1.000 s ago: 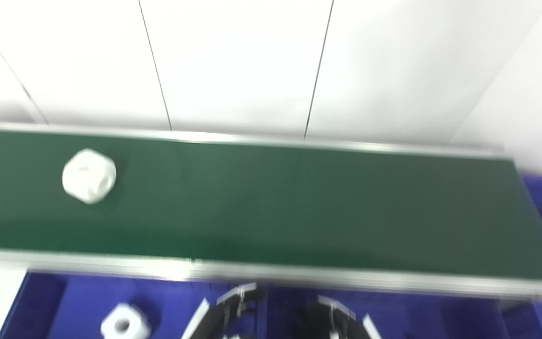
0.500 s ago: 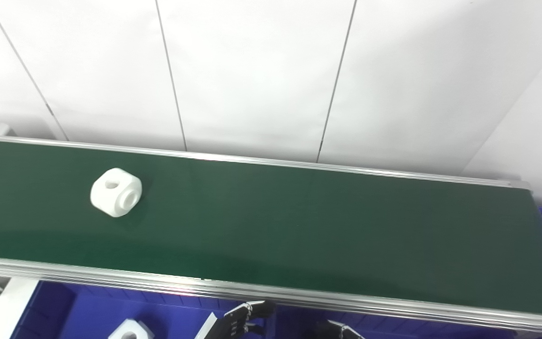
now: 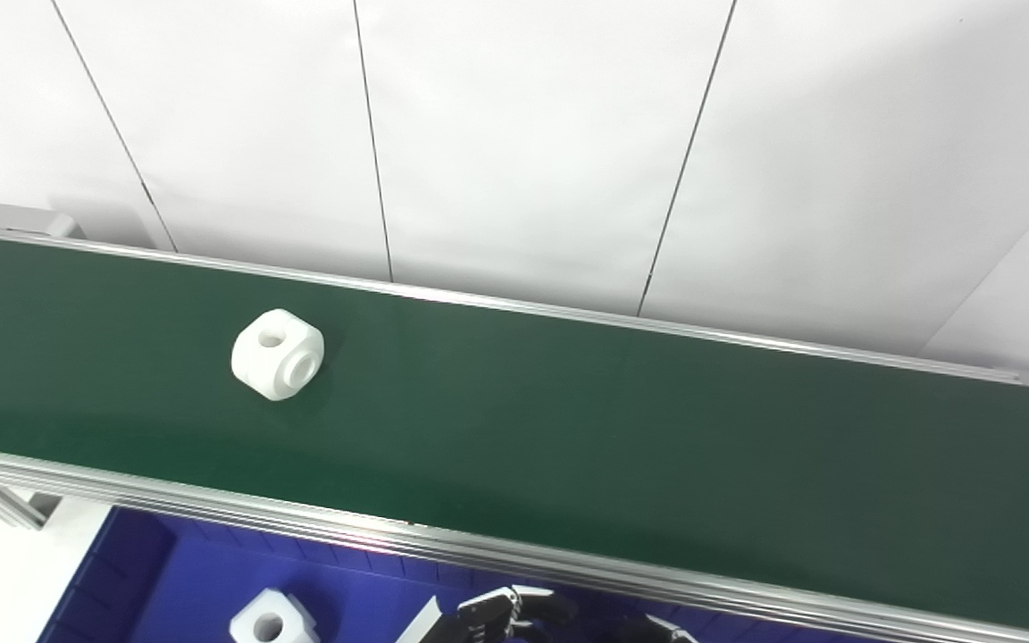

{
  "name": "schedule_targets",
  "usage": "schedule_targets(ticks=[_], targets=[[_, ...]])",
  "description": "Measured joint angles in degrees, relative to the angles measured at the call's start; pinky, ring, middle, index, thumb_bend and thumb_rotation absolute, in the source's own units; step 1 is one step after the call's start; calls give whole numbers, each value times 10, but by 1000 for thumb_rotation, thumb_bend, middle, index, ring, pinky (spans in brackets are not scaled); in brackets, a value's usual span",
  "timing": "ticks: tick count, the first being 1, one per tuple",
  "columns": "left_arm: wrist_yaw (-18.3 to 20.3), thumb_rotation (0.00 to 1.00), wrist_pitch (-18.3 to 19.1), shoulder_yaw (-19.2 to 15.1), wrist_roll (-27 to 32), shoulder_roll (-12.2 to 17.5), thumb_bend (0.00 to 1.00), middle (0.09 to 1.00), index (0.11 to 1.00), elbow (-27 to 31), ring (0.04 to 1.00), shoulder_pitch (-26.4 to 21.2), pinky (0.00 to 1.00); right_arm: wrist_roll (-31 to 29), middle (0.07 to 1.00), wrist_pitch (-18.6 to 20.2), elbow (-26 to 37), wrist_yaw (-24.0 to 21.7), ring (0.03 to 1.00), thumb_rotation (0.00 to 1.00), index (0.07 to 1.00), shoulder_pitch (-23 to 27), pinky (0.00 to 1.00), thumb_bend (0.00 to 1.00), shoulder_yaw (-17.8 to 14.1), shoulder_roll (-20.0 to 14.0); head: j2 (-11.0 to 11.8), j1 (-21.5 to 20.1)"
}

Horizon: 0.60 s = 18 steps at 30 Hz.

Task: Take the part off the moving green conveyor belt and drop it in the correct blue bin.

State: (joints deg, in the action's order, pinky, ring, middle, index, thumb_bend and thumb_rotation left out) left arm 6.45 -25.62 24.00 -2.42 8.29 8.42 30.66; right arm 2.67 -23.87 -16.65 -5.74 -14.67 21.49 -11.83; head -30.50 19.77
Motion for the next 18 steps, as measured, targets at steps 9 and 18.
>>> schedule_targets(ticks=[9,18], targets=[[16,687,21,9,18,-1,917,781,732,124,803,27,715,0,793,0,4,-3,792,953,778,-1,761,847,1,0,0,4],[-5,572,45,-73,-42,-37,906,771,725,158,770,-53,685,-4,799,0,3,-5,803,955,788,0,782,835,-5,3,8,33]])
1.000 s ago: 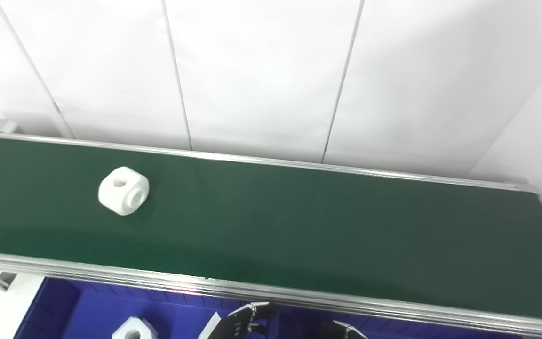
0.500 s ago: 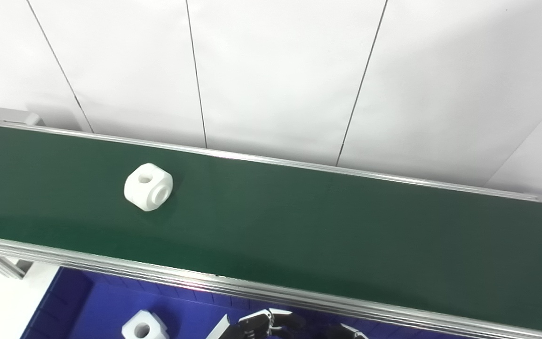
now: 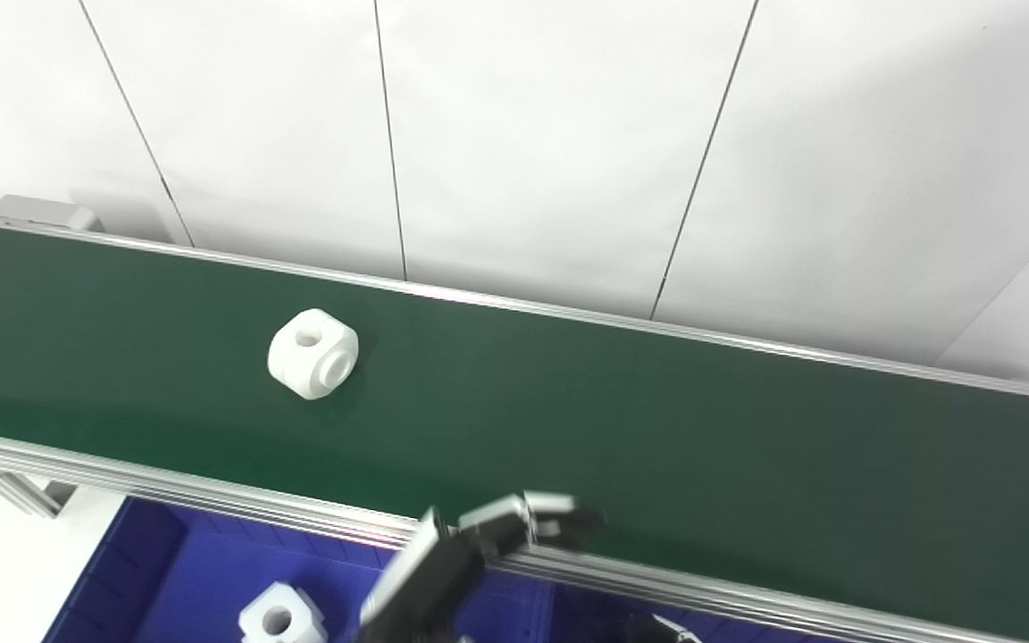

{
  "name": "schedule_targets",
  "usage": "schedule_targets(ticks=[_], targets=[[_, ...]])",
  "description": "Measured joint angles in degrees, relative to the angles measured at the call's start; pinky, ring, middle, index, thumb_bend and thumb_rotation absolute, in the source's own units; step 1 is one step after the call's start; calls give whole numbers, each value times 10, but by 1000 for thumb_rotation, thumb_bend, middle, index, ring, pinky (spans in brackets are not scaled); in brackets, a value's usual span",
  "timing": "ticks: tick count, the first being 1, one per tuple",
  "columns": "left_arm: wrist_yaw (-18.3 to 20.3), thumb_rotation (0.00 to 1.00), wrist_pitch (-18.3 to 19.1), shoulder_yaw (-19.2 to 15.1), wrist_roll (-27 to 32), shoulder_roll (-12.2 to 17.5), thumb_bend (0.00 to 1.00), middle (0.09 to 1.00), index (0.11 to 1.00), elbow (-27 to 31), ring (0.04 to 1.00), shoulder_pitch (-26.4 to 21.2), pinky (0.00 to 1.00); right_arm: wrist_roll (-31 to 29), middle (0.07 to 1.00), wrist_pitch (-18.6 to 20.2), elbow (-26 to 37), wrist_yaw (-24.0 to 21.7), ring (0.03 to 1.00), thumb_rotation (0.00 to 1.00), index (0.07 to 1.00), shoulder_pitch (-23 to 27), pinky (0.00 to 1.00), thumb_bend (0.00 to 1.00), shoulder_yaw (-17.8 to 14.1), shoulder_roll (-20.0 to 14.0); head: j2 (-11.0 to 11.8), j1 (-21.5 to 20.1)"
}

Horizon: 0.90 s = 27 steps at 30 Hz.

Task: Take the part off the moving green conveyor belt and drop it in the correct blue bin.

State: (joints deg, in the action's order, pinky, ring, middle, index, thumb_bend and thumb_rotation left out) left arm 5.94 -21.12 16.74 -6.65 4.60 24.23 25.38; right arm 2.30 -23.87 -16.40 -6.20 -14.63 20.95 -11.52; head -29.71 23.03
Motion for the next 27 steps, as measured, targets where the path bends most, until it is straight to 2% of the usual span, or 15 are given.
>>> schedule_targets(ticks=[8,11,16,20,22,24,27], targets=[[-30,542,24,-109,-105,-12,902,806,759,4,813,-68,748,-8,796,0,-12,-15,804,950,786,5,786,846,-14,9,4,12],[-44,532,32,-134,-136,-12,887,825,778,4,840,-95,792,-9,799,0,-13,-21,809,955,787,5,798,855,-18,10,8,17],[-76,524,31,-164,-205,-17,876,824,781,-25,839,-125,787,-11,795,0,-16,-30,806,960,785,5,794,849,-27,12,9,17],[-124,495,22,-188,-264,-18,884,812,773,-66,831,-152,777,-11,799,0,-17,-34,810,965,787,6,806,858,-32,12,11,19],[-149,539,22,-199,-299,-18,902,802,772,-82,823,-167,766,-11,796,0,-17,-34,808,962,784,6,805,847,-32,12,11,19],[-188,543,21,-209,-348,-17,909,797,772,-107,818,-187,780,-10,793,0,-17,-33,803,962,783,7,796,839,-32,12,11,19],[-221,535,22,-212,-384,-10,919,802,781,-134,819,-207,796,-9,791,0,-17,-33,799,957,783,8,789,841,-32,12,12,18]])
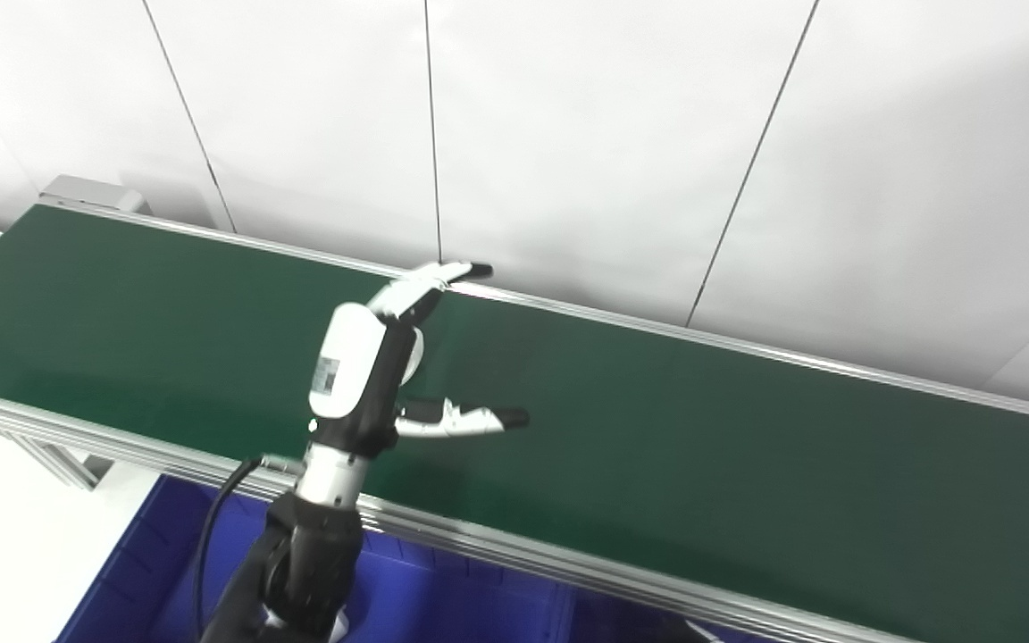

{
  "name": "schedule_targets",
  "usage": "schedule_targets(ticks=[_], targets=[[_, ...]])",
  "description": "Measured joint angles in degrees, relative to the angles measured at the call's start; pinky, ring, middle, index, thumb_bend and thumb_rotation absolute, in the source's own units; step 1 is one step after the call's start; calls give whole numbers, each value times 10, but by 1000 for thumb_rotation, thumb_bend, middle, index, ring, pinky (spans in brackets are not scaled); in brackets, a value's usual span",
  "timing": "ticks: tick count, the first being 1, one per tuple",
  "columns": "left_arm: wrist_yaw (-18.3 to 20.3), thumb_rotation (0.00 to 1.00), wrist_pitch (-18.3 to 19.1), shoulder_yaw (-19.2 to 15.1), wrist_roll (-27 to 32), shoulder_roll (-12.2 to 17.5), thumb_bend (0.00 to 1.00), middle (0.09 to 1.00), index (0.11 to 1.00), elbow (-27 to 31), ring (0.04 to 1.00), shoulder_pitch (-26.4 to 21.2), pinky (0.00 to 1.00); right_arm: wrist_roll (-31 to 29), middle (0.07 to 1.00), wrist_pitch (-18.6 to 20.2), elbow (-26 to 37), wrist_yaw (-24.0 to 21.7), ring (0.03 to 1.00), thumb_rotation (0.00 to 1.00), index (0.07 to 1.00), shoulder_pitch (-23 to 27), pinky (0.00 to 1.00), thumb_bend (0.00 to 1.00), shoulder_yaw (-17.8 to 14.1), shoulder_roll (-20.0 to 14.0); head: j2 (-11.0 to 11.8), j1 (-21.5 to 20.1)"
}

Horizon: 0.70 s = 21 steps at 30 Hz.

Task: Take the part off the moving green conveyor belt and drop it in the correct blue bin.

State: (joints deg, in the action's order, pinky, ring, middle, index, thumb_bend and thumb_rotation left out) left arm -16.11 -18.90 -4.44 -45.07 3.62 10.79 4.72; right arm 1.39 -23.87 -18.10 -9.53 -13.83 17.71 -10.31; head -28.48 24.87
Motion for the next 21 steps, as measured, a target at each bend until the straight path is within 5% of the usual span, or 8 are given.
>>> schedule_targets(ticks=[12,21], targets=[[-106,468,55,5,-69,33,942,811,771,-129,815,-41,750,0,795,0,-4,-1,807,958,779,0,804,860,-1,1,0,-14],[-140,407,115,26,-72,41,938,813,767,-202,806,-83,727,0,795,0,-2,-1,810,950,774,-2,810,843,0,2,0,-13]])
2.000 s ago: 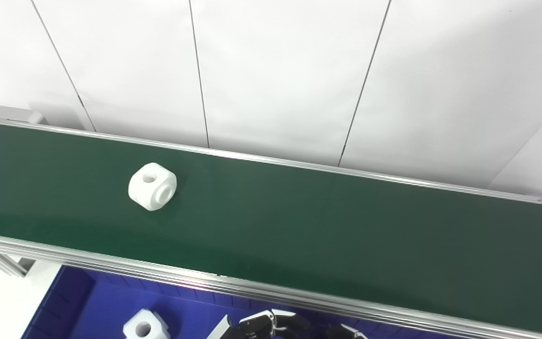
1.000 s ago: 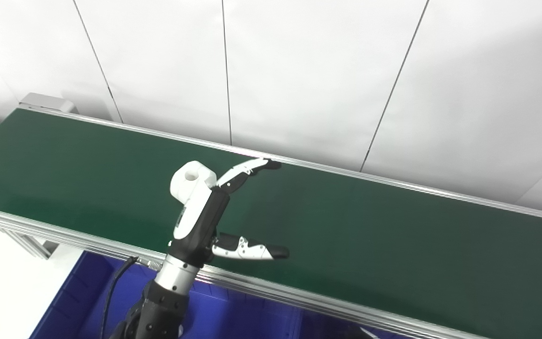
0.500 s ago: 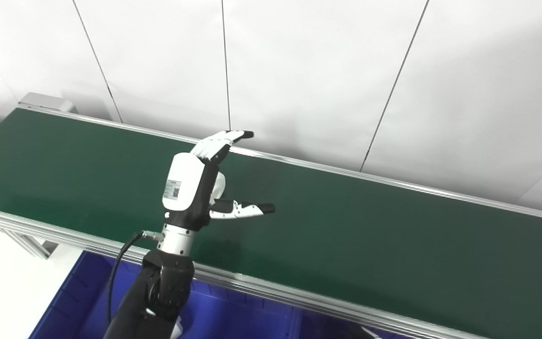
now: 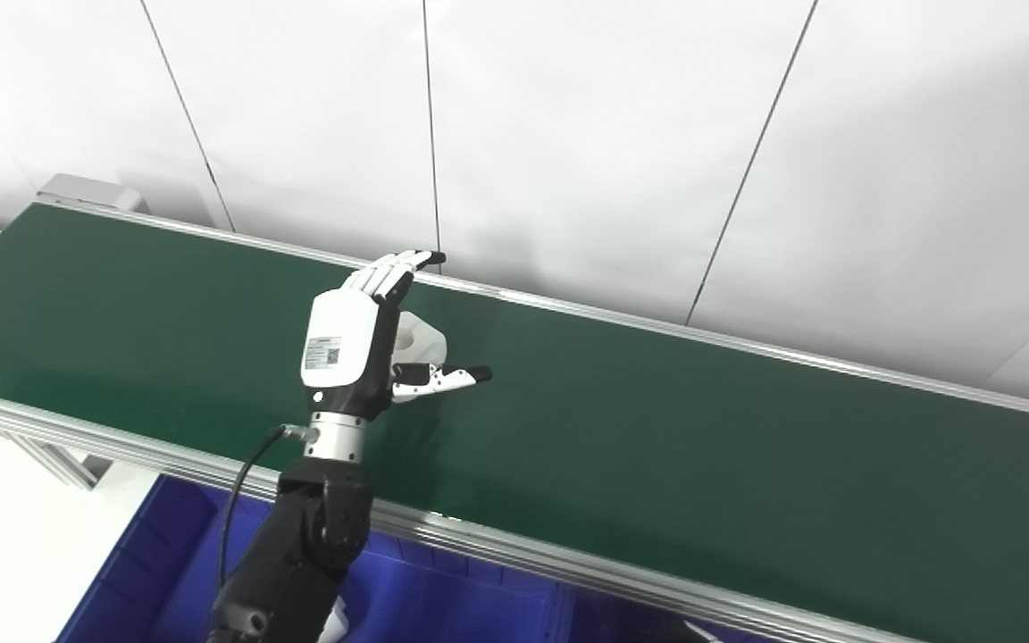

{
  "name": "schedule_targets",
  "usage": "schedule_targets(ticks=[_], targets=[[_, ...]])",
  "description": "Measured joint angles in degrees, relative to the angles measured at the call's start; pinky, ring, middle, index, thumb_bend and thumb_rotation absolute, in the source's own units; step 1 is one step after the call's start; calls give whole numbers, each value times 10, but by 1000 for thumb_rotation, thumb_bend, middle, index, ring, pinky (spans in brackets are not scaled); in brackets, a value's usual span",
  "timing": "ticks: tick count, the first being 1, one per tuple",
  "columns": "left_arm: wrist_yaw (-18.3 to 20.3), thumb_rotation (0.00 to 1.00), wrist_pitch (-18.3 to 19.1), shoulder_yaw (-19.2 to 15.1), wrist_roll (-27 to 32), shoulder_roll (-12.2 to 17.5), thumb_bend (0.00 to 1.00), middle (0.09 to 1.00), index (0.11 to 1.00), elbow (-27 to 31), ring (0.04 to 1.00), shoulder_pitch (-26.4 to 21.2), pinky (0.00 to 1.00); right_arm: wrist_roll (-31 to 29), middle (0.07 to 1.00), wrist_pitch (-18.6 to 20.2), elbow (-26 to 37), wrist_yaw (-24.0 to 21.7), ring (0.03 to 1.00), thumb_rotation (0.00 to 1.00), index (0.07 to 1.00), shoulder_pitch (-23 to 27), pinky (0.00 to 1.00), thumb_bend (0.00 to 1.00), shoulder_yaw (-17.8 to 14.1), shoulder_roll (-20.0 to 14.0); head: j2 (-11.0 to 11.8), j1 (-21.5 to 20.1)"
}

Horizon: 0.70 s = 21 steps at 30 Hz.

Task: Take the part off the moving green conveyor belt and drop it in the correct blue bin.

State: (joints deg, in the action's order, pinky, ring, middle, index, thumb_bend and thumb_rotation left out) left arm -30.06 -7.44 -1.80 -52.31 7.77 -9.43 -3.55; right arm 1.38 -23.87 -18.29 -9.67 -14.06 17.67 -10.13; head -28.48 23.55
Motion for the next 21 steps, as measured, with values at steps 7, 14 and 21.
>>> schedule_targets(ticks=[7,14,21], targets=[[-11,391,36,15,11,1,933,810,769,-33,808,-9,734,-1,785,0,0,0,798,941,774,-5,806,837,0,1,-2,-2],[-14,392,45,42,18,13,937,805,770,-60,809,-15,746,-1,786,0,3,-2,798,939,776,-6,802,836,0,3,-8,-6],[2,392,73,69,17,20,964,779,746,-32,772,-9,702,1,783,0,9,1,788,956,776,-8,772,848,2,3,-11,-4]])
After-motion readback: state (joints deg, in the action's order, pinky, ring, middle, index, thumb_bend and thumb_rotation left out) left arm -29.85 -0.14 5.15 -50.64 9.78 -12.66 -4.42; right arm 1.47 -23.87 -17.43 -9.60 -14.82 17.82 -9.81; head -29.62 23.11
